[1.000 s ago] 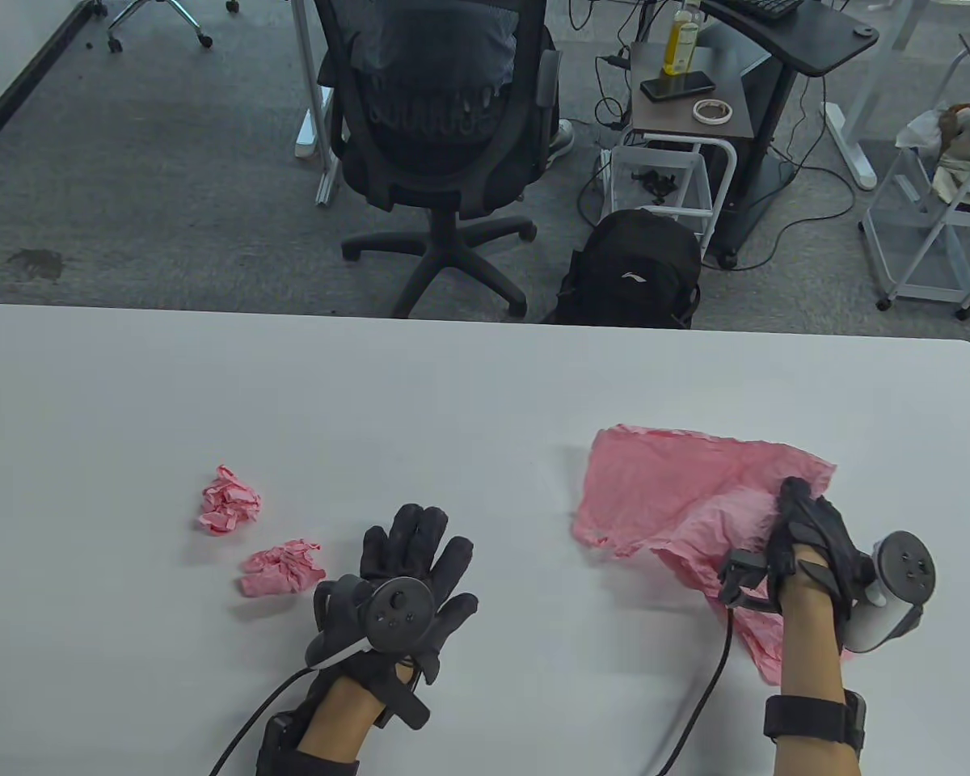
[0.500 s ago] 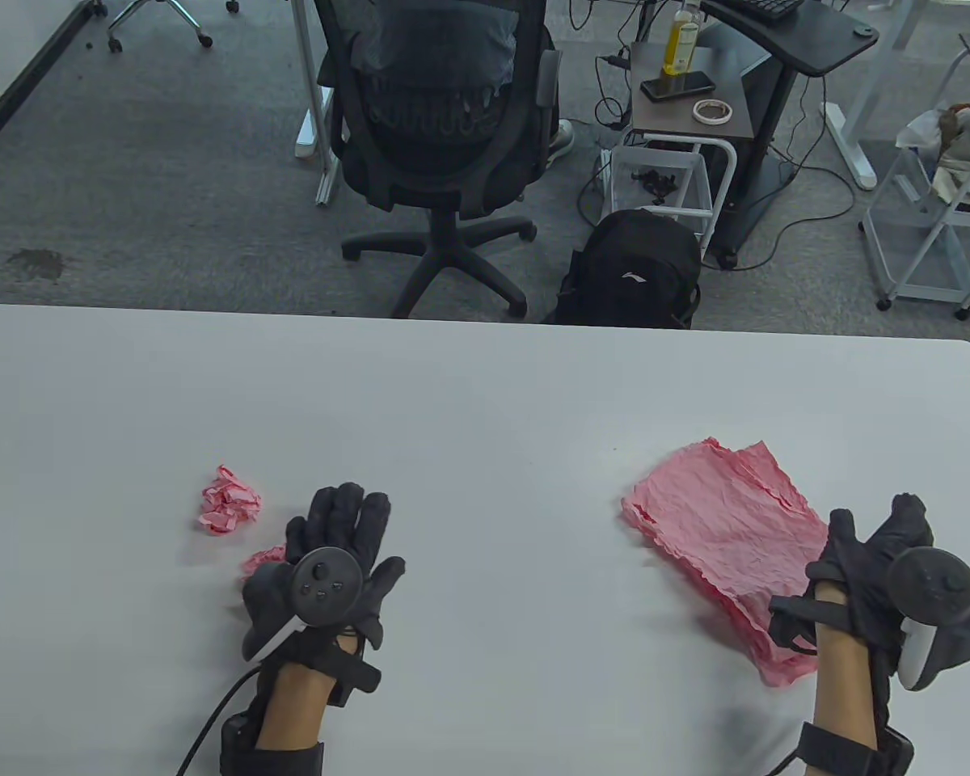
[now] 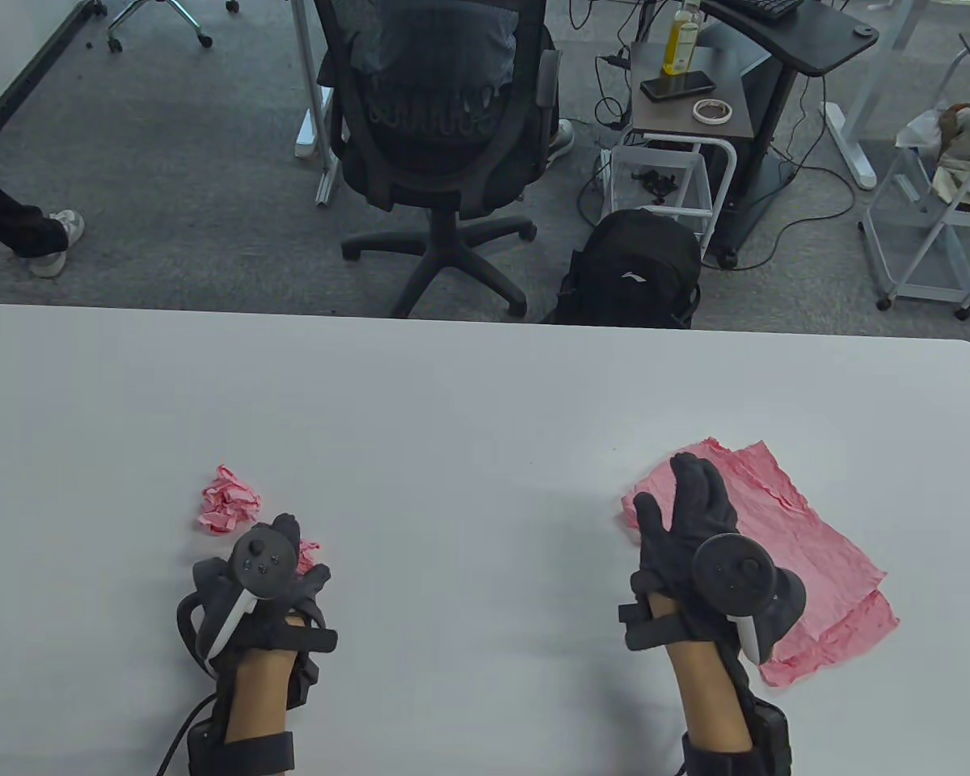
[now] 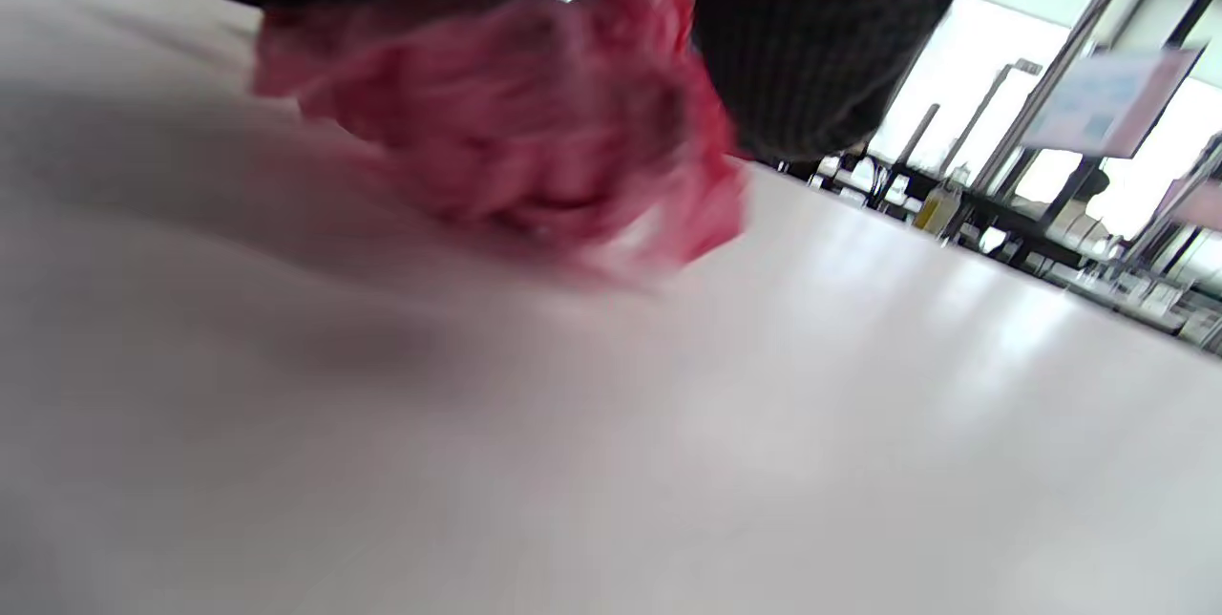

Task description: Flatten crumpled papers and stack

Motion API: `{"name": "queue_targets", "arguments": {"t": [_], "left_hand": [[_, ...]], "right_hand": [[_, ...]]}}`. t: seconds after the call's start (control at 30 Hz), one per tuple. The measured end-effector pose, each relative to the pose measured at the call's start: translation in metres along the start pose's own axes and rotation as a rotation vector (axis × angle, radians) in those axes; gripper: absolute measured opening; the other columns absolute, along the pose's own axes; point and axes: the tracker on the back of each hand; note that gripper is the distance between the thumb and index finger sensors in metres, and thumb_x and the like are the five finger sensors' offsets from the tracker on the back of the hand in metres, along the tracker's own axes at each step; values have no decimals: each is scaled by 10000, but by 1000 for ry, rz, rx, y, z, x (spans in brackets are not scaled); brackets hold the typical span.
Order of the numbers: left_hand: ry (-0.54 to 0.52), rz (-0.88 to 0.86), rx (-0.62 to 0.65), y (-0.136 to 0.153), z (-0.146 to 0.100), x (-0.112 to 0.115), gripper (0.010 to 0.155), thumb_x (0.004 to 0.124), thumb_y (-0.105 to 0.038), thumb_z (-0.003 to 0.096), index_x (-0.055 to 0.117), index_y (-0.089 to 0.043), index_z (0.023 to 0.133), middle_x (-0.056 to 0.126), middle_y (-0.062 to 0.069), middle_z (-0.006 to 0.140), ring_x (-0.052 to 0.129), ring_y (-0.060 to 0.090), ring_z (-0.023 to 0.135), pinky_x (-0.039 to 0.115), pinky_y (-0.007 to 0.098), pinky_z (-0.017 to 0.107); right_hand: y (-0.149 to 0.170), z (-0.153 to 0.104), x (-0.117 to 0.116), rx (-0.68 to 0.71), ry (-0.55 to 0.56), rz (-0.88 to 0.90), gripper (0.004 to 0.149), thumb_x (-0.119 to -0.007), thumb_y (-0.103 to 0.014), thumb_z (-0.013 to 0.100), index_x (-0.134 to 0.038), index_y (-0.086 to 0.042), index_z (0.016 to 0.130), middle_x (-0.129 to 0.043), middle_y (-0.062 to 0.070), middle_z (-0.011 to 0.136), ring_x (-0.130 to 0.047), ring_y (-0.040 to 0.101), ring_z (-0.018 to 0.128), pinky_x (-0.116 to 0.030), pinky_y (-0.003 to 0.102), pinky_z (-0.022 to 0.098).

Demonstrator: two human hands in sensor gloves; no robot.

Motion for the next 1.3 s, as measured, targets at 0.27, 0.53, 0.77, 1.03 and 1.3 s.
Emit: {"name": "queue_targets", "arguments": {"t": [0.27, 0.53, 0.77, 1.03, 1.3], "left_hand": [[5, 41, 52, -14, 4, 2, 640, 892, -404, 461, 705, -180, 1030, 760, 134, 933, 849, 350, 665, 726, 510, 526], [-228, -356, 353, -43, -20, -9, 692, 850, -426, 476, 621, -161, 1072, 761, 118, 893, 869, 318, 615, 747, 488, 494], [-241, -558, 615, -92, -46, -4, 640, 799, -462, 506, 622, -237, 1078, 751, 99, 898, 874, 282, 631, 754, 471, 511], [-222, -672, 714, -99, -54, -10, 615, 753, -446, 526, 595, -204, 1069, 799, 77, 885, 953, 250, 627, 818, 445, 511], [-84, -600, 812, -110, -53, -1, 712, 825, -472, 501, 550, -223, 1108, 884, 40, 765, 989, 244, 537, 813, 495, 477]], "right_hand": [[-3, -23, -47, 113, -85, 16, 619, -797, -395, 527, -555, -129, 1031, -610, 231, 1034, -697, 522, 851, -593, 659, 556], [-8, -43, -69, 226, -207, 45, 599, -795, -399, 520, -588, -135, 1016, -659, 218, 1013, -743, 506, 829, -620, 651, 547], [-36, -62, -93, 446, -419, 258, 557, -790, -391, 522, -647, -136, 996, -739, 198, 977, -808, 482, 796, -635, 649, 547], [-55, -83, -106, 448, -511, 425, 773, -774, -440, 528, -310, -119, 1057, -478, 207, 1072, -661, 481, 901, -590, 650, 589], [-54, -82, -100, 463, -413, 510, 756, -824, -380, 502, -363, -135, 1049, -568, 211, 1015, -778, 445, 799, -648, 614, 561]]}}
Point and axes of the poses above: the tracker on the back of each hand, its own y axis roughly to the little-finger side, its own z axis roughly from the wrist to the fingertips, x = y × z
